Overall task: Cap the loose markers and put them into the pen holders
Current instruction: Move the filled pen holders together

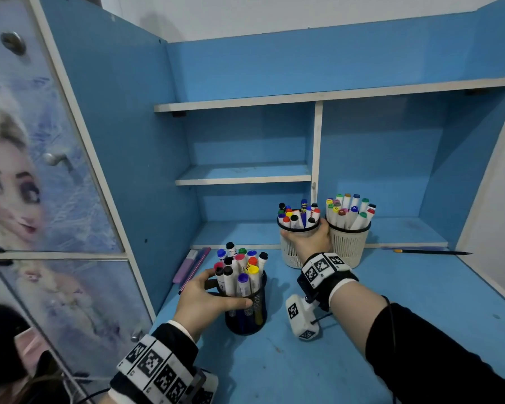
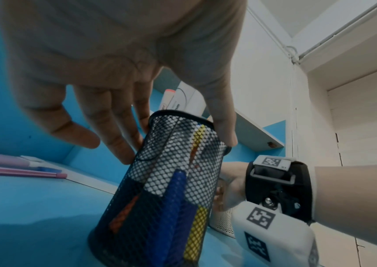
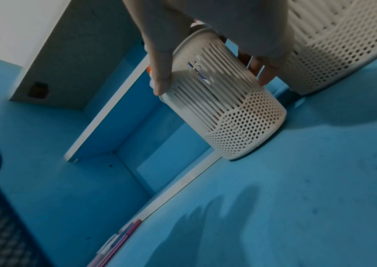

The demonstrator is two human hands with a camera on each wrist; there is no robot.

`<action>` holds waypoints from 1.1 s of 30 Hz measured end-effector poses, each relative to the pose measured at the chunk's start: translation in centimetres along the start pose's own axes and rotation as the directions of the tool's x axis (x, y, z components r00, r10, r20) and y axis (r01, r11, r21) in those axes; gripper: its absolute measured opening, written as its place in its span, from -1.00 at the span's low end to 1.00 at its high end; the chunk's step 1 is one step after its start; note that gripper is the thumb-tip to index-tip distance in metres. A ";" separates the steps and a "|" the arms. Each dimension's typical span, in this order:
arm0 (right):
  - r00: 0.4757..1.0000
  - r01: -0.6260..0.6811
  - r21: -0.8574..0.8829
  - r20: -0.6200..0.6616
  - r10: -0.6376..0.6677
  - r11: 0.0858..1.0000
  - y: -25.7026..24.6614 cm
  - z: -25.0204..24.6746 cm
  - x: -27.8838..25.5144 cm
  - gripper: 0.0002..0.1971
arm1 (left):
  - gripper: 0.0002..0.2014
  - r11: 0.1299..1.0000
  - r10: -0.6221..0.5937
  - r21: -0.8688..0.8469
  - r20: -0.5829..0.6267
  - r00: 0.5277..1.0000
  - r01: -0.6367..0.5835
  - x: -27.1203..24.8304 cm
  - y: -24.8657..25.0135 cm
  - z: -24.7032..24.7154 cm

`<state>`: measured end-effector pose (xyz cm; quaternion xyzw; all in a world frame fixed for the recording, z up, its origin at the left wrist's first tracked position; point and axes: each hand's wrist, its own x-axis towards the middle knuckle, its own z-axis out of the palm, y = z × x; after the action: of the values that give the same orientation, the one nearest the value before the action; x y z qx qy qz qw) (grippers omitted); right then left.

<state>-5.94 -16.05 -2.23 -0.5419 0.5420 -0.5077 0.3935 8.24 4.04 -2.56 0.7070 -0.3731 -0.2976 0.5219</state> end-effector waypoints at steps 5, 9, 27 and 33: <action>1.000 0.009 0.070 0.012 -0.010 0.997 0.8 -0.5 -1.2 0.01 | 0.00 1.000 0.007 0.013 0.000 1.000 -0.007 -0.5 0.1 0.1; 0.994 -0.041 0.166 0.107 0.023 0.985 1.4 -1.6 -2.5 0.04 | -0.02 0.999 0.018 0.036 -0.034 0.999 -0.017 -0.6 0.1 0.3; 0.917 -0.186 0.306 0.396 0.052 0.934 1.2 -13.6 -14.3 -0.09 | 0.06 0.997 0.035 0.066 0.036 0.999 -0.037 -3.4 1.3 1.7; 0.913 -0.153 0.303 0.408 0.017 0.941 1.4 -13.5 -14.8 -0.06 | 0.08 0.995 0.025 0.101 0.037 0.999 -0.029 -4.0 1.8 2.0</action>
<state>-17.90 0.13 -3.02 -0.5364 0.3816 -0.4514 0.6024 4.04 5.99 -1.25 0.7220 -0.4064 -0.2838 0.4827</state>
